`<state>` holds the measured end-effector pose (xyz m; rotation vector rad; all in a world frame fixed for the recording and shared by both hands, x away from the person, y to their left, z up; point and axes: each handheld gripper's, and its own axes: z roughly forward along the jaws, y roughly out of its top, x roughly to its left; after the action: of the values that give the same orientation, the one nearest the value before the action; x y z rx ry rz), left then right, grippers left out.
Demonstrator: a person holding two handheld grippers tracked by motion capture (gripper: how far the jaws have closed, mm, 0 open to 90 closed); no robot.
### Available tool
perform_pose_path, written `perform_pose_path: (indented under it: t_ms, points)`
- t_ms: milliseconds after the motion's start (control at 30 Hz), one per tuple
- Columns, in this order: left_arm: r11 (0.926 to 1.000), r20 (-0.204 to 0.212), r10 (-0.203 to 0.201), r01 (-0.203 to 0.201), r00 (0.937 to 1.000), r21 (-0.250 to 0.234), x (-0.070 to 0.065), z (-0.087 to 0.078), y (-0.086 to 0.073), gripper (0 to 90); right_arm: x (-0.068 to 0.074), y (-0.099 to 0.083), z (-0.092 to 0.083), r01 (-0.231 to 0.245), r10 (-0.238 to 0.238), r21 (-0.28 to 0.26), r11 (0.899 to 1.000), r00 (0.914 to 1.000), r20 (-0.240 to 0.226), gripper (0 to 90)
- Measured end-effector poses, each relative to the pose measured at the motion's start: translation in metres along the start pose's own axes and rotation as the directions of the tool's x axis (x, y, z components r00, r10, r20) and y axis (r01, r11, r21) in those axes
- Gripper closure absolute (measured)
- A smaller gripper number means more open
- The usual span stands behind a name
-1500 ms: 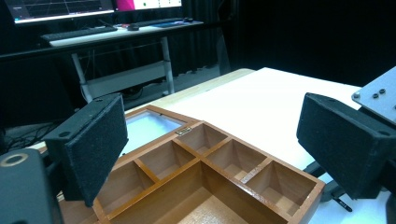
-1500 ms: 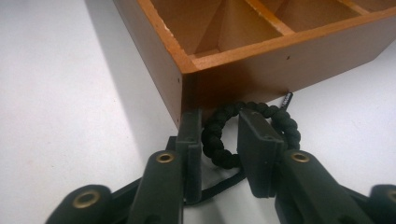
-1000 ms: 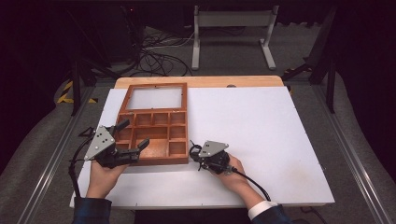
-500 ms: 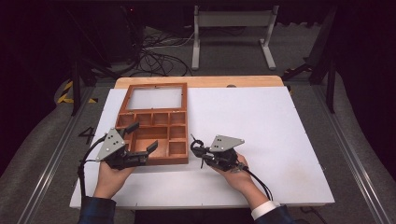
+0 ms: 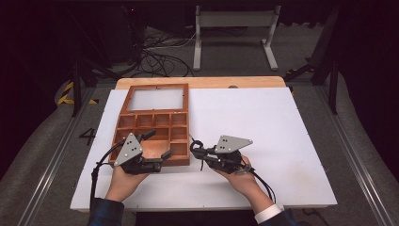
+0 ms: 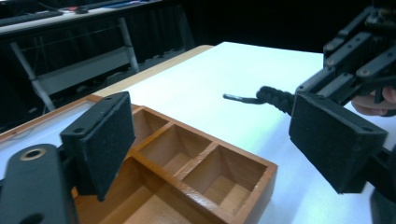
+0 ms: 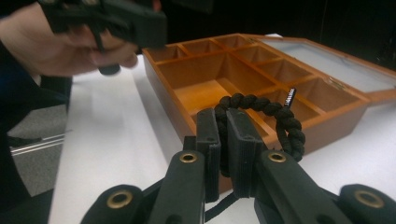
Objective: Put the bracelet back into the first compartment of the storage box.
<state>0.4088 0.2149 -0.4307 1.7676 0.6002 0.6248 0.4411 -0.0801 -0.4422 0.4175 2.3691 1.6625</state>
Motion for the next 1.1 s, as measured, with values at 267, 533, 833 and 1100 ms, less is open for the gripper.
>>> perform_pose_path:
  t_ms: [267,533,833,1100]
  points:
    - [0.9994,0.026,0.029,-0.029,0.9993,0.021,-0.012,0.011,-0.001,20.8,0.007,0.01,-0.004,0.01,-0.012,-0.035,0.999,0.9989,-0.046,84.7]
    - [0.9966,0.029,0.074,-0.075,0.9969,0.034,-0.02,0.018,-0.003,29.3,0.016,0.018,-0.007,0.0,-0.008,-0.067,0.998,0.9928,-0.119,84.7]
    - [0.9962,0.065,0.087,-0.087,0.9941,0.001,-0.025,0.02,-0.003,31.5,0.025,0.025,-0.005,-0.022,0.004,-0.079,0.997,0.9764,-0.216,84.7]
    - [0.995,0.089,0.084,-0.078,0.9925,-0.062,-0.022,0.014,-0.003,39.7,0.023,0.024,-0.006,-0.04,0.022,-0.076,0.996,0.9722,-0.233,84.7]
